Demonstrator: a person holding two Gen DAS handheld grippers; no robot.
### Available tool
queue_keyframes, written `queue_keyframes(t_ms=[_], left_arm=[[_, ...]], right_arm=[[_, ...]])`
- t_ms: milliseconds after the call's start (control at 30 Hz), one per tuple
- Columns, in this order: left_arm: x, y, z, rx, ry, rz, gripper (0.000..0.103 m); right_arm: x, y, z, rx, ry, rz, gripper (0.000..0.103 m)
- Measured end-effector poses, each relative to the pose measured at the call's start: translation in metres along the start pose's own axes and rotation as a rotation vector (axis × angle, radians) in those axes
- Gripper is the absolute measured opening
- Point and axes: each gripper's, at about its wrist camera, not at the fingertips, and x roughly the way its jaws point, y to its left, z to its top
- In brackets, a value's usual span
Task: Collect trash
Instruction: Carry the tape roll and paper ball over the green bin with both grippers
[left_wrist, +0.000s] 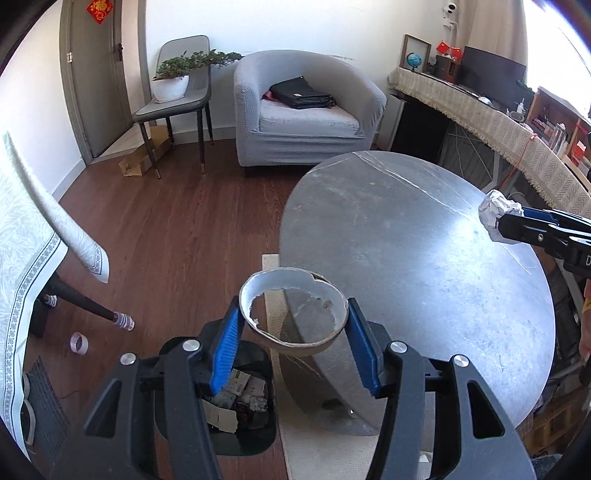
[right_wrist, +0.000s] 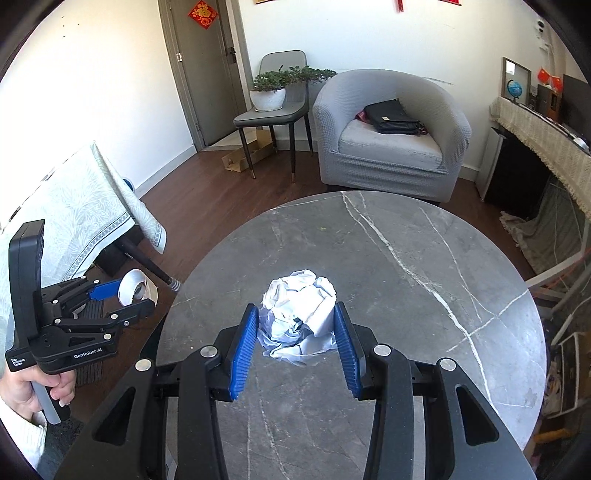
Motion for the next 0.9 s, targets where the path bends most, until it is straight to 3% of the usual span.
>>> queue_keyframes(t_ms=[267,400,900], left_arm=[[0.005,0.061,-0.027,-0.091,0.028,0.04,0.057],[0.004,0.082,-0.032,-0.087,0.044,0.062,0.058],[0.028,0.159,-0.073,-0.167,0.247,0.117,0.058]], right_arm=[[0.025,0.047,0.011,-0.076,0.024,0.035,0.042],[0.038,0.069,0.016,-0.101,0.035,0.064,0.042],[0.09,0.174,0.031,-0.228,0.07,0.183,0.042]])
